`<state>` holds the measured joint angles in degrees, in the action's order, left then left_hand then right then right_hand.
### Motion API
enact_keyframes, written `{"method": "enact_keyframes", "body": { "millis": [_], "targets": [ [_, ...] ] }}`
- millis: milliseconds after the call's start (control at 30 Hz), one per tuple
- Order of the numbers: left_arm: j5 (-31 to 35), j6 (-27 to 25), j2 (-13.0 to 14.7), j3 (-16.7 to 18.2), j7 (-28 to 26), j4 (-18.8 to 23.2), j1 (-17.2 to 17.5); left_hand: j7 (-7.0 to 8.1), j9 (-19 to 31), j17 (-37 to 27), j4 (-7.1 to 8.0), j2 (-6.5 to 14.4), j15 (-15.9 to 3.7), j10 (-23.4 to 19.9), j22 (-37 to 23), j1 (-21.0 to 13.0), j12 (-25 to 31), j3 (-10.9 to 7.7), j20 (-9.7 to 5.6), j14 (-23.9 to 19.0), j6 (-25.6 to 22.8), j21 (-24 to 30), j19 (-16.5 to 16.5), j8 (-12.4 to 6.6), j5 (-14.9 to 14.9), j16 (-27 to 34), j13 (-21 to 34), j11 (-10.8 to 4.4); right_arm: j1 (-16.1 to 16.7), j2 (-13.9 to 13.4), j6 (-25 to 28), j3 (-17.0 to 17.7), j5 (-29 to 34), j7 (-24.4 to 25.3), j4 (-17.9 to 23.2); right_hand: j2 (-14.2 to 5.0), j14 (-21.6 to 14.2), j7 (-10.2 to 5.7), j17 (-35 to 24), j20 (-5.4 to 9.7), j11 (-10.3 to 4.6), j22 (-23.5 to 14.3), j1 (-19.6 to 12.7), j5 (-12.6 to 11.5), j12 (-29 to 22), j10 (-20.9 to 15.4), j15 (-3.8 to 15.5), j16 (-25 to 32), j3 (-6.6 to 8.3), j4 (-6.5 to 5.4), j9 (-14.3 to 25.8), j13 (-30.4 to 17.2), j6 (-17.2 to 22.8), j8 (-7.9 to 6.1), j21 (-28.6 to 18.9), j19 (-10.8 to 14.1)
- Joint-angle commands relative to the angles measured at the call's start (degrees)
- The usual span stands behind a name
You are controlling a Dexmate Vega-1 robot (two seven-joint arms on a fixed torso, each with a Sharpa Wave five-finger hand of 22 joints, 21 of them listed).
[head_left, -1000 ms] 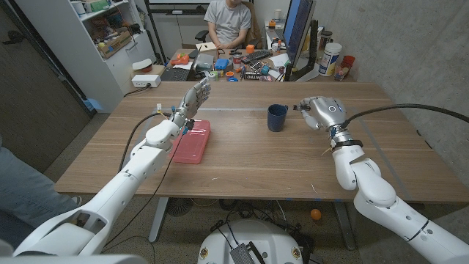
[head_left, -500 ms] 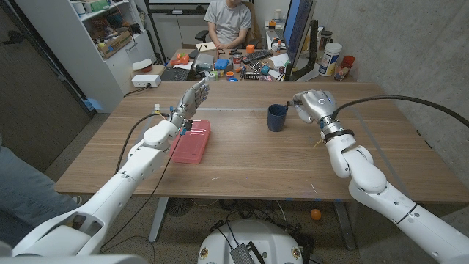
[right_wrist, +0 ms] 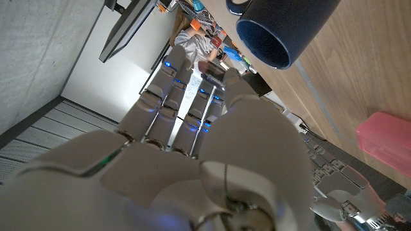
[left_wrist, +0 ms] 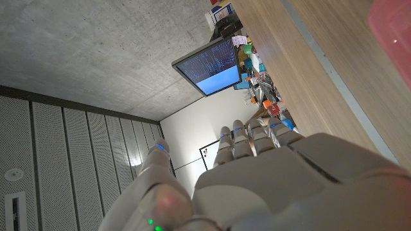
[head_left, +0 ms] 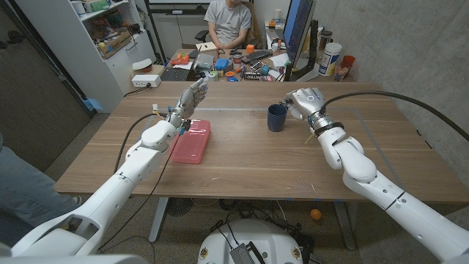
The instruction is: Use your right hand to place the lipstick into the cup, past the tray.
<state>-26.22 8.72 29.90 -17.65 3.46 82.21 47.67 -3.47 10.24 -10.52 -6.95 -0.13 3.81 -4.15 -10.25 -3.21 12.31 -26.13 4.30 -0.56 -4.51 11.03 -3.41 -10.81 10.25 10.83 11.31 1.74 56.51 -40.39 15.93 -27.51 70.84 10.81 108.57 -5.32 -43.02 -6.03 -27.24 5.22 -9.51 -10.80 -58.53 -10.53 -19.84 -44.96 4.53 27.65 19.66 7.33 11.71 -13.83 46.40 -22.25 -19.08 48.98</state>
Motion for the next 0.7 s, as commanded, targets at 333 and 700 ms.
{"method": "enact_keyframes", "body": {
  "millis": [333,700],
  "targets": [
    [-0.96,1.23,0.33,0.61,-0.74,0.90,1.34,-0.09,0.15,-0.22,-0.28,0.47,0.06,0.09,-0.16,-0.24,0.07,-0.17,0.18,0.47,-0.57,0.32,-0.46,-0.14,0.02,0.16,0.24,0.00,-6.96,0.95,-5.84,-4.29,5.39,-0.32,-6.44,-0.73,-0.99,-3.96,-0.24,-0.22,-0.34,-0.15,0.18,-0.44,0.15,-0.51,5.13,-0.43,-0.36,-0.12,0.75,-0.03,6.61,-0.39,-0.54,0.49],
    [-1.15,1.79,0.67,0.81,-0.86,1.29,1.95,0.01,0.15,-0.22,-0.31,0.49,0.06,0.02,-0.16,-0.27,0.10,-0.16,0.21,0.47,-0.55,0.33,-0.48,-0.12,0.02,0.17,0.24,-0.04,-10.63,1.14,-8.16,-6.78,9.32,2.21,-11.10,-0.84,-1.62,-4.22,-0.36,-0.32,-0.75,-0.17,0.60,-0.44,0.04,-1.06,5.01,-0.70,-0.51,-0.30,0.69,-0.12,6.94,-0.51,-0.74,0.62]
  ]
}}
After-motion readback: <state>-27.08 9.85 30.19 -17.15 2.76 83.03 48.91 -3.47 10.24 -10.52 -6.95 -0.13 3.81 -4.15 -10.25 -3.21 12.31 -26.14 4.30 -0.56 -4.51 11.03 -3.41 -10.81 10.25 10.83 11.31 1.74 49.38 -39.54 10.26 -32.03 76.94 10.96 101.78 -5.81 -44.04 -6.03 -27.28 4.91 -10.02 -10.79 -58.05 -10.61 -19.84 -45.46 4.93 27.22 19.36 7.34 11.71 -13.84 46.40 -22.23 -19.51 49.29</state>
